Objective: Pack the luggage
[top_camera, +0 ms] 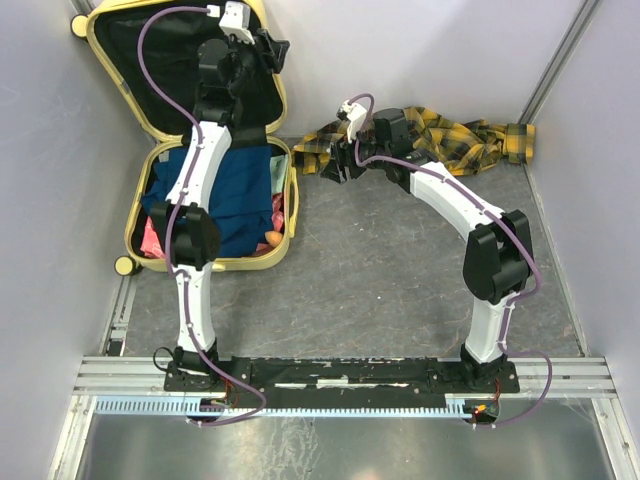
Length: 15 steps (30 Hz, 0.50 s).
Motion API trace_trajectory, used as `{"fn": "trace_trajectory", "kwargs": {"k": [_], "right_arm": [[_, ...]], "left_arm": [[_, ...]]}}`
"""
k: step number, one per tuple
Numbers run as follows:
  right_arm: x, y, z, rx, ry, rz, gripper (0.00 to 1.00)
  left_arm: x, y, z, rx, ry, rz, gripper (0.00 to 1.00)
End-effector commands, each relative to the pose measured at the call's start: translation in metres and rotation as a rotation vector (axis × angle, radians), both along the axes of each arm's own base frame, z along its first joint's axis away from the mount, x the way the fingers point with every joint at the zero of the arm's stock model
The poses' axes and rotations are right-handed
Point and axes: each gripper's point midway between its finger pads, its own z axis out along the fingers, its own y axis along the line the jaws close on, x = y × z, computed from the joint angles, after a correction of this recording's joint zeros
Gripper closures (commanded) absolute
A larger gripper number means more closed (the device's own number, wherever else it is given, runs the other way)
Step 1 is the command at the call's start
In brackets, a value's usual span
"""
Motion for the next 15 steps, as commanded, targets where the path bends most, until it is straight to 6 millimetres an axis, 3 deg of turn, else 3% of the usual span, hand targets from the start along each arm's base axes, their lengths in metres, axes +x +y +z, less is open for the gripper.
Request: {"fn": "trace_trajectory", "kwargs": {"k": [1,3,7,15], "right_arm": [[-0.002,-0.007,0.027,0.005,-0.075,-0.01,0.33],[-0.002,-0.008,0.026,0.001,-0.073,-0.012,0.33],[-0.003,-0.009,0.025,-0.01,-0.078,-0.008,0.33],[0.0,-0.012,0.019,-0.012,-0.067,-0.013,0.33]], "left_arm": [[0.014,0.033,0.024,0.004,-0.108,0.153,0.34],[0.022,0.031,0.017,0.018,-0.11,0.183,0.35],[0.029,0.047,0.012,-0.002,-0.092,0.291,0.42],[0.001,0.054,0.026,-0.003,-0.123,0.297,0.43]]}}
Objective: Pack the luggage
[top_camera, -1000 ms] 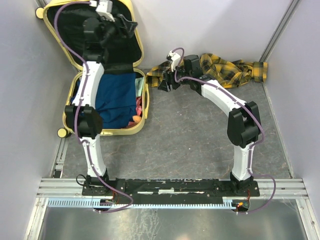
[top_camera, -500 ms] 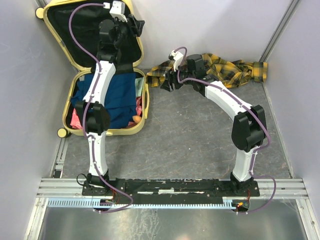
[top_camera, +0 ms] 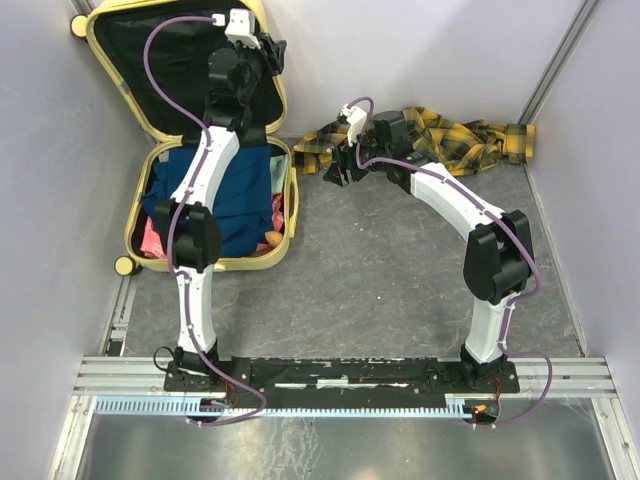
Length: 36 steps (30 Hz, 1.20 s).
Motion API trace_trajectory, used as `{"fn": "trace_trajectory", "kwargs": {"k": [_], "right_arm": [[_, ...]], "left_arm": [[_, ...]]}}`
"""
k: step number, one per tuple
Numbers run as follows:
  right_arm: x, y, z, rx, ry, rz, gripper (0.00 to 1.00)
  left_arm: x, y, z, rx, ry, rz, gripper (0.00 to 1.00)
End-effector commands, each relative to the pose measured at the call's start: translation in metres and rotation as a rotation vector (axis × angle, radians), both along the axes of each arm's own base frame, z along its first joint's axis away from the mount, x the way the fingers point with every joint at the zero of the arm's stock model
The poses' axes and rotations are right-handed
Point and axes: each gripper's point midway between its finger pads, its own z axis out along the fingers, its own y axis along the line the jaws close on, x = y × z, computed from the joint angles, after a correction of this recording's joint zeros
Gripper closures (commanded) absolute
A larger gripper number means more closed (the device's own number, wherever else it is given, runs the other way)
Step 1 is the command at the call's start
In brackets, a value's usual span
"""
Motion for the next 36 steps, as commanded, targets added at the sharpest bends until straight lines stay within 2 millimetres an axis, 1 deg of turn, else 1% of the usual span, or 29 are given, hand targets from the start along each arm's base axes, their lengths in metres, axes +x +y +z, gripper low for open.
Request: {"fn": "trace_trajectory", "kwargs": {"k": [1,2,4,9,11,12,14,18,20,21,23,24,25,26,29,31,32,33,36], "right_arm": [[0.003,-0.006,0.029,0.03,-0.071,-0.011,0.33],[0.003,-0.005,0.029,0.034,-0.069,-0.01,0.33],[0.005,-0.005,0.029,0.041,-0.064,-0.012,0.33],[0.005,-0.005,0.028,0.055,-0.05,-0.011,0.33],[0.004,-0.004,0.025,0.059,-0.037,-0.008,0.33],[0.003,-0.003,0.025,0.064,-0.034,-0.008,0.33],[0.003,-0.002,0.024,0.07,-0.027,-0.006,0.33],[0.005,-0.003,0.025,0.068,-0.028,-0.01,0.33],[0.004,-0.002,0.025,0.064,-0.03,-0.007,0.33],[0.004,-0.003,0.025,0.061,-0.032,-0.007,0.33],[0.003,-0.004,0.023,0.051,-0.034,-0.006,0.33],[0.002,-0.005,0.023,0.046,-0.033,-0.006,0.33],[0.001,-0.006,0.022,0.042,-0.035,-0.007,0.33],[0.001,-0.007,0.022,0.038,-0.037,-0.008,0.32],[0.0,-0.009,0.022,0.033,-0.039,-0.01,0.33],[-0.001,-0.008,0.022,0.033,-0.039,-0.008,0.32],[0.0,-0.008,0.023,0.034,-0.041,-0.007,0.32],[0.0,-0.008,0.024,0.036,-0.042,-0.009,0.32],[0.0,-0.008,0.026,0.039,-0.047,-0.01,0.32]], "left_arm": [[-0.016,0.049,0.031,0.0,-0.073,0.148,0.43],[-0.02,0.046,0.022,0.007,-0.061,0.129,0.43],[-0.031,0.042,0.023,0.012,-0.07,0.099,0.43],[-0.048,0.042,0.012,0.039,-0.036,0.085,0.41],[-0.044,0.047,0.009,0.046,-0.026,0.113,0.37],[-0.037,0.05,0.003,0.048,-0.013,0.136,0.35],[-0.025,0.055,0.005,0.043,-0.012,0.172,0.3],[-0.004,0.045,0.015,0.035,-0.067,0.141,0.3],[0.004,0.04,0.027,0.018,-0.109,0.119,0.32],[0.005,0.036,0.04,0.013,-0.145,0.102,0.32],[0.006,0.031,0.05,0.009,-0.185,0.081,0.33],[0.004,0.029,0.058,0.004,-0.208,0.075,0.32],[0.01,0.026,0.049,0.006,-0.204,0.066,0.33],[0.012,0.024,0.046,0.009,-0.207,0.063,0.33],[0.008,0.016,0.048,0.007,-0.216,0.034,0.34],[0.005,0.01,0.047,0.003,-0.211,-0.001,0.27],[0.0,0.009,0.052,0.001,-0.217,-0.014,0.24],[-0.008,0.009,0.062,-0.001,-0.231,-0.024,0.21],[-0.017,0.005,0.06,0.017,-0.221,-0.052,0.18]]}}
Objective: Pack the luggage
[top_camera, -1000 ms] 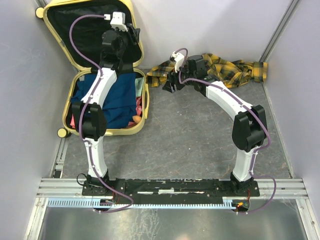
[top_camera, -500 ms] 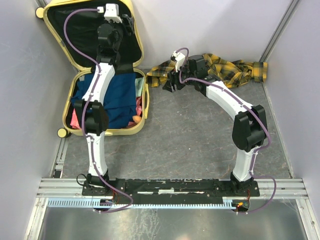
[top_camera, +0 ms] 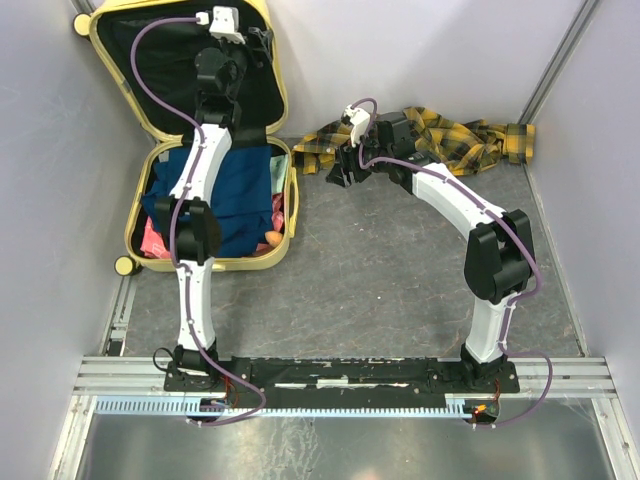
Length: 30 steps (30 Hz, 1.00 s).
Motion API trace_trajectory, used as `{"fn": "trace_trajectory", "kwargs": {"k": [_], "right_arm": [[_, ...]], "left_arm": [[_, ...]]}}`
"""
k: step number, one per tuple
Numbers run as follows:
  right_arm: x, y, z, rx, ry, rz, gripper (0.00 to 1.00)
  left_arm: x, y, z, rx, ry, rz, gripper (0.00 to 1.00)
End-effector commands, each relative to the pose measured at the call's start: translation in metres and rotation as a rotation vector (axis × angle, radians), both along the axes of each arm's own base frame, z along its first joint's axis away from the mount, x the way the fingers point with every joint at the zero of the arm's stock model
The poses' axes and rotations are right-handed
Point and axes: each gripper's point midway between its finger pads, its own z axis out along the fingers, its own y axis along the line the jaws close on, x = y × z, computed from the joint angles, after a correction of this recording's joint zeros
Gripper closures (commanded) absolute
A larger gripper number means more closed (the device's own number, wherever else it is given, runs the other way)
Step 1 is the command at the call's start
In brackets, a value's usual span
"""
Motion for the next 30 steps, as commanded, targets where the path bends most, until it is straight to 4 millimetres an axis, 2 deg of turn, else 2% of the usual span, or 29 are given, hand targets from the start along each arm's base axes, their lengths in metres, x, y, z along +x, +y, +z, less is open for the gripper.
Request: {"fn": "trace_trajectory", "kwargs": {"k": [1,5,7,11,18,22,25,27,28,29,30], "right_arm": [[0.001,-0.001,0.034,0.034,-0.09,0.005,0.32],[-0.002,-0.003,0.033,0.028,-0.091,0.004,0.32],[-0.003,-0.004,0.032,0.025,-0.09,0.002,0.32],[-0.003,-0.004,0.029,0.024,-0.083,0.001,0.32],[0.003,0.001,0.033,0.046,-0.08,-0.002,0.32],[0.004,0.001,0.031,0.041,-0.079,-0.003,0.32],[0.004,0.0,0.029,0.038,-0.075,-0.004,0.32],[0.004,0.0,0.029,0.038,-0.075,-0.004,0.32],[0.004,0.0,0.029,0.037,-0.075,-0.005,0.32],[0.003,0.0,0.028,0.036,-0.073,-0.004,0.32],[0.003,0.0,0.03,0.037,-0.076,-0.005,0.32]], "left_arm": [[-0.039,-0.027,0.044,0.02,-0.095,-0.114,0.17],[-0.052,-0.032,0.023,0.061,-0.044,-0.154,0.16],[-0.057,-0.028,0.016,0.065,-0.026,-0.14,0.16],[-0.063,-0.027,0.011,0.059,-0.018,-0.136,0.16],[-0.028,-0.01,0.03,-0.026,-0.029,-0.008,0.18],[-0.023,-0.019,0.053,-0.054,-0.1,-0.04,0.29],[-0.02,-0.029,0.051,-0.024,-0.124,-0.041,0.41],[-0.021,-0.029,0.049,-0.007,-0.122,-0.028,0.57],[-0.018,-0.029,0.042,-0.002,-0.106,-0.02,0.7],[-0.027,-0.024,0.056,-0.001,-0.121,-0.007,0.76],[-0.03,-0.023,0.058,0.006,-0.116,0.001,0.84]]}}
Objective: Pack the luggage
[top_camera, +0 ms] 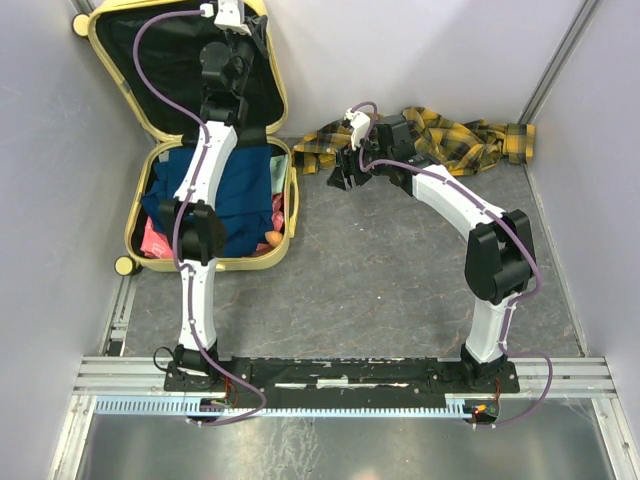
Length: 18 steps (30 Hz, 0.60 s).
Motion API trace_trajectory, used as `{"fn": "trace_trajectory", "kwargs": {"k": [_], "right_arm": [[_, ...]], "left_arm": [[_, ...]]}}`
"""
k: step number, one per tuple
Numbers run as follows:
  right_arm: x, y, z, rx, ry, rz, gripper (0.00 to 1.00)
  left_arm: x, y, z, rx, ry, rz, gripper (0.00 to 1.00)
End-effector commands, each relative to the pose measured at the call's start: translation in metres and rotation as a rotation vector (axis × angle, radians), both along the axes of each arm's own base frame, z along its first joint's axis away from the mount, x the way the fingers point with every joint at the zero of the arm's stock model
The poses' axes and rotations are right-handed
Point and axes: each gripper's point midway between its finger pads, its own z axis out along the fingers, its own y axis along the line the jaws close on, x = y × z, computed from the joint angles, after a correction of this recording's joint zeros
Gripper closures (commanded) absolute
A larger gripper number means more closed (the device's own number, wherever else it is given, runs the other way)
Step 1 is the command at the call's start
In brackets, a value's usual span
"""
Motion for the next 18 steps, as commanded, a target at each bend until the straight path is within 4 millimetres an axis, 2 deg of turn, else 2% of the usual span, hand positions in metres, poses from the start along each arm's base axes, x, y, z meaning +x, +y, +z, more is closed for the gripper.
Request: {"fn": "trace_trajectory", "kwargs": {"k": [1,2,4,6,11,14,15,16,18], "right_arm": [[0.006,0.002,0.038,0.046,-0.093,-0.003,0.32],[0.007,0.001,0.039,0.047,-0.095,-0.004,0.33],[0.005,0.001,0.041,0.05,-0.096,-0.002,0.33],[0.004,0.001,0.042,0.051,-0.096,0.001,0.33],[-0.002,-0.002,0.048,0.051,-0.108,0.005,0.33],[-0.004,-0.006,0.05,0.053,-0.109,0.002,0.33],[-0.005,-0.007,0.051,0.056,-0.108,0.002,0.33],[-0.006,-0.008,0.05,0.057,-0.103,0.002,0.33],[-0.007,-0.011,0.051,0.063,-0.097,-0.002,0.33]], "left_arm": [[-0.017,0.0,0.02,0.026,-0.025,0.031,0.93],[-0.021,0.002,0.021,0.032,-0.02,0.038,0.97],[-0.03,0.004,0.022,0.038,-0.006,0.041,0.97],[-0.048,0.007,0.03,0.046,-0.003,0.032,0.97],[-0.087,0.01,0.016,0.075,0.076,0.007,0.97],[-0.114,0.012,-0.002,0.108,0.146,-0.01,0.97],[-0.122,0.012,-0.01,0.125,0.176,-0.019,0.95],[-0.131,0.013,-0.024,0.145,0.213,-0.026,0.89],[-0.151,0.017,-0.037,0.169,0.264,-0.027,0.77]]}}
